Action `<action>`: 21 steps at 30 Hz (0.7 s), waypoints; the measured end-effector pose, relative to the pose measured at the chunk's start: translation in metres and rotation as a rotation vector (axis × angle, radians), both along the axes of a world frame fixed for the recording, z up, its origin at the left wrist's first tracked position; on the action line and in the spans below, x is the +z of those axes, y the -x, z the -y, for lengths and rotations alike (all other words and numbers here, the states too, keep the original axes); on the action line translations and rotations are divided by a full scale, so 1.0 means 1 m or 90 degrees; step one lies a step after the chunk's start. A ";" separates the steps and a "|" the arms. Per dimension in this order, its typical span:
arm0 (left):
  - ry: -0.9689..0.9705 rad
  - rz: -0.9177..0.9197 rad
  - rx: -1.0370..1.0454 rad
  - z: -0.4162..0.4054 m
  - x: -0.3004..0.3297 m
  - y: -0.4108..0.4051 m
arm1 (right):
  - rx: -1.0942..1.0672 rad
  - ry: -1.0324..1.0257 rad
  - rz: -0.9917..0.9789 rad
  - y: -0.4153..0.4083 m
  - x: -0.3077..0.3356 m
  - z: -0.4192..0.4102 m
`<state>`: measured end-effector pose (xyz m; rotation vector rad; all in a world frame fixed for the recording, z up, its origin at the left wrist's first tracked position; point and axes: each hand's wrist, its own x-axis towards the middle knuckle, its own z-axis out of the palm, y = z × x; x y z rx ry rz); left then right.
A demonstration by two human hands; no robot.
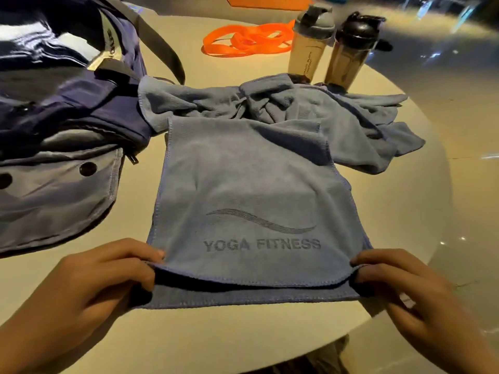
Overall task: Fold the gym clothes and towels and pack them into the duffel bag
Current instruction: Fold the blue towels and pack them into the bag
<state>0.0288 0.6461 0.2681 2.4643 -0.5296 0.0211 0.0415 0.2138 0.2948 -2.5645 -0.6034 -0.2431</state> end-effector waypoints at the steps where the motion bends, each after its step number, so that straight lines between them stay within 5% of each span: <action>1: 0.008 -0.010 0.000 0.004 0.004 0.000 | -0.005 -0.017 -0.037 0.000 0.000 0.002; 8: 0.072 -0.022 -0.011 0.029 0.026 0.006 | 0.009 -0.016 -0.052 -0.006 0.002 -0.003; 11: 0.022 0.025 0.013 0.031 0.025 0.004 | -0.039 -0.072 -0.036 -0.014 0.002 -0.009; 17: 0.112 0.033 0.015 0.032 0.034 -0.009 | -0.075 -0.170 -0.039 -0.032 0.009 -0.012; 21: 0.020 0.028 0.030 0.036 0.032 -0.008 | -0.110 -0.267 -0.076 -0.036 0.009 -0.007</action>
